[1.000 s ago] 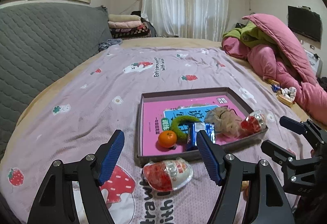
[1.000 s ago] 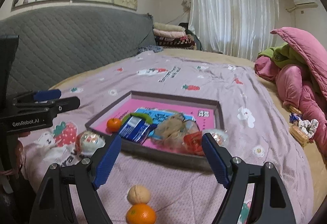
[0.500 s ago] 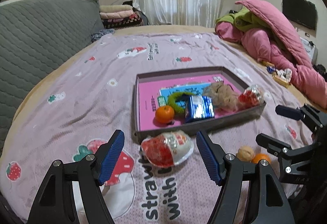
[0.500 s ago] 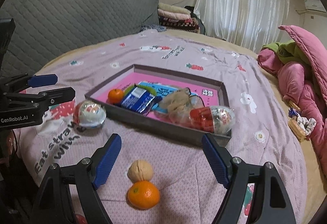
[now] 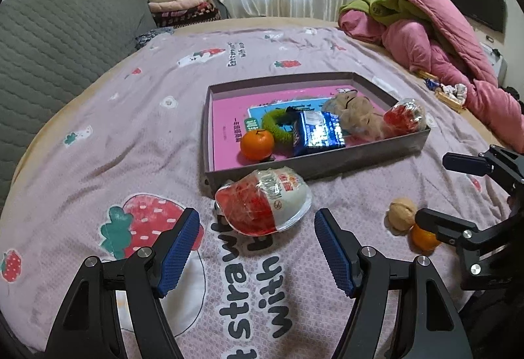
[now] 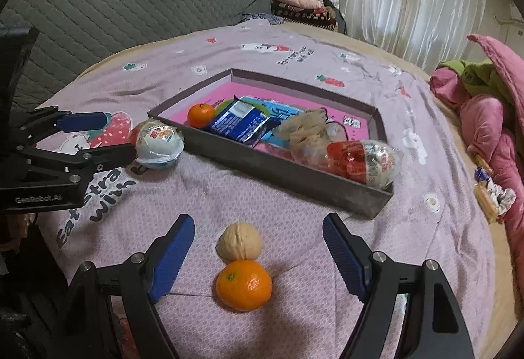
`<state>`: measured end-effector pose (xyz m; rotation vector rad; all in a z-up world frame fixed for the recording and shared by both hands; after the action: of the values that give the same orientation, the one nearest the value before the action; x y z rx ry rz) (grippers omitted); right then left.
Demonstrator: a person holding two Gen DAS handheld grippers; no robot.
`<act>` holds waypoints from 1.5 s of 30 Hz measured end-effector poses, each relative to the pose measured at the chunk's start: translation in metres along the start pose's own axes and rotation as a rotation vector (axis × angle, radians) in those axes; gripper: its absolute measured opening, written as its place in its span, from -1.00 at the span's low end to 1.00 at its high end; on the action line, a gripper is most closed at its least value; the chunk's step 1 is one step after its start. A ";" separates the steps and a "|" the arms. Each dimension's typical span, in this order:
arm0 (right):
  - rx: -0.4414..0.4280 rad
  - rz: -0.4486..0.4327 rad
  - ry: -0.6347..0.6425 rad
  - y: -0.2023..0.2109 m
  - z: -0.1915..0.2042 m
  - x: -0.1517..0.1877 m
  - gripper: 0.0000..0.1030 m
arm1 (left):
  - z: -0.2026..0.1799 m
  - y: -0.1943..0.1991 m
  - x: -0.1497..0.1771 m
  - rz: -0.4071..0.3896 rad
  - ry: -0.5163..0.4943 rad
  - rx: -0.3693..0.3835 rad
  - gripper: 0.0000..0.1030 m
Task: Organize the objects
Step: 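Close the left gripper on the red-white plastic egg while the right gripper closes on the walnut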
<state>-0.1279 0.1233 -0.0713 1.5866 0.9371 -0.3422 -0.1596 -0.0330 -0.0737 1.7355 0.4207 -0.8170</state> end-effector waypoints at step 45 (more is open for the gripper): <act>-0.114 0.175 0.171 -0.047 0.032 0.018 -0.35 | 0.010 -0.078 -0.003 0.083 0.052 0.085 0.14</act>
<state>-0.1424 0.0994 -0.1240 1.5971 0.9221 -0.0301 -0.2156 -0.0167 -0.1269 1.8441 0.3507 -0.7413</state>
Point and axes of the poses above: each gripper's, at about its wrist camera, not at the fingertips, and y roughly against the way its jaws point, z to its left, x to its underside, the point moved 9 cm from there along -y, roughly the way its jaws point, and after that the axes turned 14 degrees about x, right-handed, at the moved point
